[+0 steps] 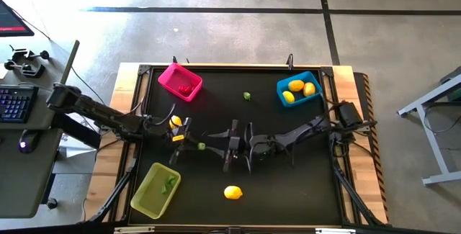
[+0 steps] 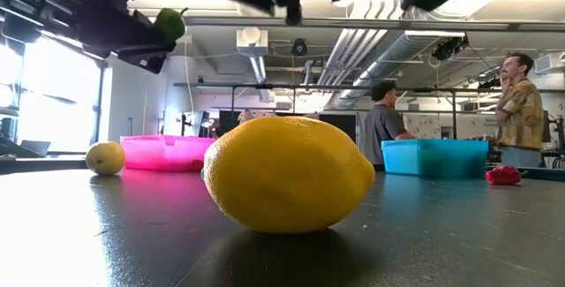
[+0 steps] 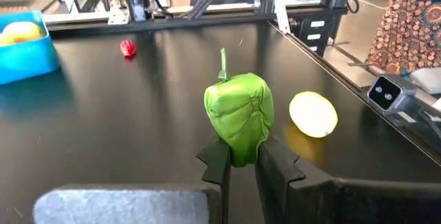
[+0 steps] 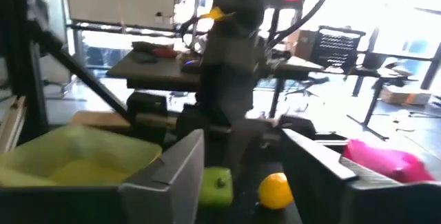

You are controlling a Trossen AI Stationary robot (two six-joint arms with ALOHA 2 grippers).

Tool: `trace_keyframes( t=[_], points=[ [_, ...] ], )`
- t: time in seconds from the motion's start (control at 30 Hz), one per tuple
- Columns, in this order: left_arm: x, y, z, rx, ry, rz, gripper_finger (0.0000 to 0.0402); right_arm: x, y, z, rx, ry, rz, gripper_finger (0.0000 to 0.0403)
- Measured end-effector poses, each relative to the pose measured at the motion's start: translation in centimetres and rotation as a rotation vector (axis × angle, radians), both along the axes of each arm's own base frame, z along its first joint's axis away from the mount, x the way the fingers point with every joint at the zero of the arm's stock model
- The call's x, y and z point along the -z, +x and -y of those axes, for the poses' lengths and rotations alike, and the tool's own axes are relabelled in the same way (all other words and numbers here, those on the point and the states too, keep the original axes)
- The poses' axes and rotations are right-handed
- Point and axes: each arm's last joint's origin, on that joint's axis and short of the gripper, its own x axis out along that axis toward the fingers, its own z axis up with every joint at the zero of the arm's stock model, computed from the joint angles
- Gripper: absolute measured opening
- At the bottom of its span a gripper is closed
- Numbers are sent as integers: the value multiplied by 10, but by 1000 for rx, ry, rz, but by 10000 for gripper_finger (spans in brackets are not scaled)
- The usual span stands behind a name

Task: Sort produce into baskets
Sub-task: Put the green bell pepper into the yellow bin

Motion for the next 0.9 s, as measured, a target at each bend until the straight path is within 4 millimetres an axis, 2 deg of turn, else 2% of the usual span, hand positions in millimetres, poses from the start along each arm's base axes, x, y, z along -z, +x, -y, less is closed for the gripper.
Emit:
trace_keyframes(
  t=[0.13, 0.27, 0.47, 0.63, 0.8, 0.9],
  points=[
    [-3, -8, 0, 28, -63, -52, 31, -13, -6, 0, 50, -8, -19, 207],
    [-16, -11, 9, 129, -139, -131, 31, -22, -12, 3, 75, -26, -77, 212],
    [-37, -18, 32, 263, -138, -312, 31, -18, -14, 9, 93, -52, -162, 211],
    [-50, -35, 49, 279, -91, -530, 31, -13, -14, 12, 100, -67, -221, 211],
    [-44, -61, 62, 284, -42, -761, 30, -9, -15, 12, 111, -55, -249, 211],
    [-39, -76, 73, 328, 25, -830, 30, -7, -16, 12, 132, -63, -269, 211]
  ],
)
